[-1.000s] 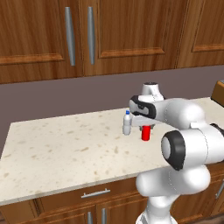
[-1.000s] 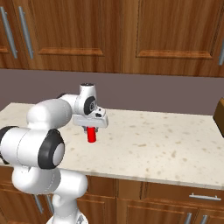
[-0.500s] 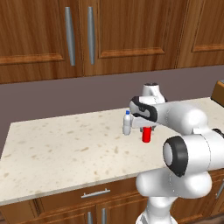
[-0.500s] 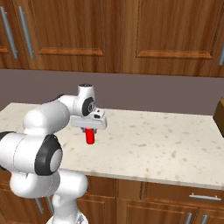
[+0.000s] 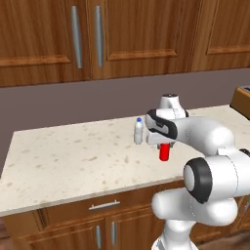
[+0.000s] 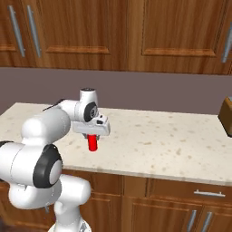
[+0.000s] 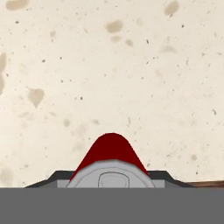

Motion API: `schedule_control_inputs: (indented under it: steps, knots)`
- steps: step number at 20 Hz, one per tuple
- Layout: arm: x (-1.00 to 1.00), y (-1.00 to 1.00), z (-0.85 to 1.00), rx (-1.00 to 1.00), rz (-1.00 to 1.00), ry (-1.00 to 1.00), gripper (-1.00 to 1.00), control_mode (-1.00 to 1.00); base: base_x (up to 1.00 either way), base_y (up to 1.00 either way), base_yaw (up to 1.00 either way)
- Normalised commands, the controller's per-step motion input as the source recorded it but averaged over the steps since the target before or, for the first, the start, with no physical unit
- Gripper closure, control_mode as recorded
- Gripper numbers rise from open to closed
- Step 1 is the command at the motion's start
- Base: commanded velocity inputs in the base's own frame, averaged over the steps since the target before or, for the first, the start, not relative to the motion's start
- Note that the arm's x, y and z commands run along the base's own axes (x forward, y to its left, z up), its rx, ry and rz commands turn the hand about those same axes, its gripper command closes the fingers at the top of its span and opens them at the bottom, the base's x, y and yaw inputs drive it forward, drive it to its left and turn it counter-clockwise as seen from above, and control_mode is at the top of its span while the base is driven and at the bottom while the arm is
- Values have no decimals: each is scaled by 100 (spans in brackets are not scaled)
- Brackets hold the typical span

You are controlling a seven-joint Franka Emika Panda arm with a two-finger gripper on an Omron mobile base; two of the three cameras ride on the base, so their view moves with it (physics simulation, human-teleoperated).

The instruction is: Move the drinks to the dining counter.

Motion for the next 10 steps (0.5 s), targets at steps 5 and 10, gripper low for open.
schedule_control_inputs:
  steps: [5,10]
  knots:
    - [0,0,0,0,0,0,100,100,-56,-7,-7]
    - [0,0,0,0,0,0,100,100,-35,-11,-67]
